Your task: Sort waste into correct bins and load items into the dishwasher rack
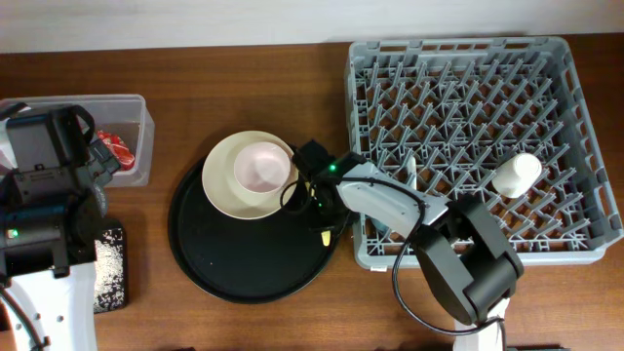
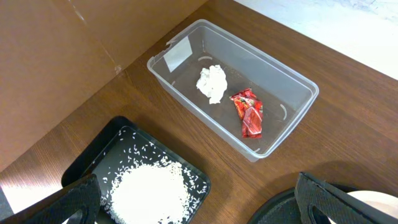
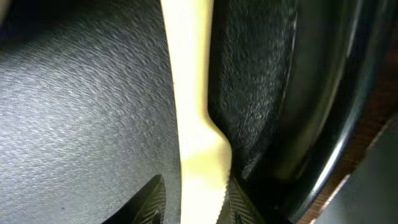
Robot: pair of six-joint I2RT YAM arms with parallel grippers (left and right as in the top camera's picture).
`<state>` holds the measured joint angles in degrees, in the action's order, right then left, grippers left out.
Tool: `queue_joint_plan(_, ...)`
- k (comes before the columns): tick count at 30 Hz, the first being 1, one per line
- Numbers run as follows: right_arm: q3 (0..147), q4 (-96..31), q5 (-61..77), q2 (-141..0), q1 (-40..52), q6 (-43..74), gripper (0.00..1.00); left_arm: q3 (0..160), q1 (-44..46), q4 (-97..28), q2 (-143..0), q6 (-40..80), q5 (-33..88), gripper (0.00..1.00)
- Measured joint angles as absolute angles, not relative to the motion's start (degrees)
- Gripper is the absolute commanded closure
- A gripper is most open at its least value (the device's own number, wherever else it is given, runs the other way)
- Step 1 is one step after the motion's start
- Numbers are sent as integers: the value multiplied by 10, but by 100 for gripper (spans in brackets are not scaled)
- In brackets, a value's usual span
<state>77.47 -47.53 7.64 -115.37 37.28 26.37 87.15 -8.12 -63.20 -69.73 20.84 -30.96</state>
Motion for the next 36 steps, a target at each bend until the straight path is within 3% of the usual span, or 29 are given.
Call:
queue_joint_plan(1,772,-473,78,-1154,373,266,63,872,-81,-632,-697,208,-309,1)
queue_joint_plan(4,768,-471,80,-1153,373,271,84,872,-81,-632,-697,208,-309,1)
queue_joint_plan(5,767,-471,81,-1153,373,273,86,872,-81,-632,-697,208,-309,0)
queue_joint_plan(9,764,-472,84,-1151,374,277,86,872,-81,-632,-697,208,-309,1)
queue_joint_plan(13,777,-498,86,-1152,375,275,96,872,-81,-632,-697,208,-309,1)
queue_joint_plan(22,820,-525,87,-1151,375,256,96,872,-81,-632,-697,208,-309,1)
queue_joint_plan(25,820,-541,95,-1151,380,254,84,872,-81,-632,-697,208,-309,1)
queue_joint_plan(27,817,-546,100,-1151,396,265,60,872,-81,-632,-697,208,-309,1)
queue_joint_plan(29,806,-522,102,-1150,417,269,49,872,-81,-632,-697,208,-309,1)
queue_joint_plan(36,795,-518,33,-1150,435,286,49,872,-81,-632,-697,208,-309,1)
